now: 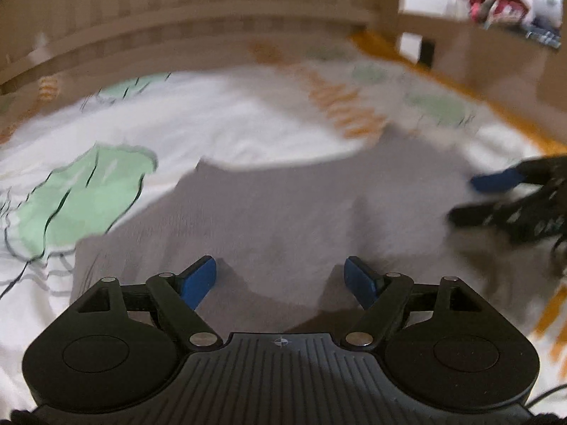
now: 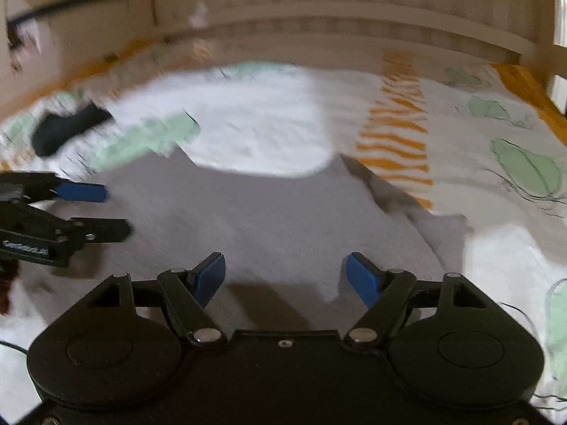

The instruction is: Fold large clothes

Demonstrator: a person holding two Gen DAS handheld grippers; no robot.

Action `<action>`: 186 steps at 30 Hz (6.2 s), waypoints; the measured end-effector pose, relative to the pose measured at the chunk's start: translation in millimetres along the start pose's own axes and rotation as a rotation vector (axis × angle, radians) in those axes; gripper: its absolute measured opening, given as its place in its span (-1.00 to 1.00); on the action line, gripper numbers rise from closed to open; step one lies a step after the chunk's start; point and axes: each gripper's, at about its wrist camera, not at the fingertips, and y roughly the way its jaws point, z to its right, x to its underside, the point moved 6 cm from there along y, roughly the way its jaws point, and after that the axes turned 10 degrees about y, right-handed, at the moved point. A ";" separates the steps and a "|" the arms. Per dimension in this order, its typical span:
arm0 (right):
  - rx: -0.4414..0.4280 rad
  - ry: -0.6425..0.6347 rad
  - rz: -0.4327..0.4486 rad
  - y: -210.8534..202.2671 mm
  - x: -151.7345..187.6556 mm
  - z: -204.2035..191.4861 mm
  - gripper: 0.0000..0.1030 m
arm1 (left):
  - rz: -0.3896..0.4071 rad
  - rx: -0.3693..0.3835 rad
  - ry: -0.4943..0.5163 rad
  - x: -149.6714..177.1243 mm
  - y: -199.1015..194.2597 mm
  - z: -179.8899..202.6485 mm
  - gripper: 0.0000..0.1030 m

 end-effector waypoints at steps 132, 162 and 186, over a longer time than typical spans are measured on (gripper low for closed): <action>-0.038 0.425 -0.017 -184.8 80.8 -13.1 0.65 | 0.121 0.025 -0.243 24.3 -183.5 30.5 0.45; -0.025 0.506 -0.196 -116.6 74.0 68.8 0.89 | -0.142 -0.055 -0.105 33.8 -47.4 53.3 0.75; -0.319 0.674 -0.306 -68.5 80.6 73.7 1.00 | -0.015 0.035 -0.266 21.3 -112.8 74.0 -0.40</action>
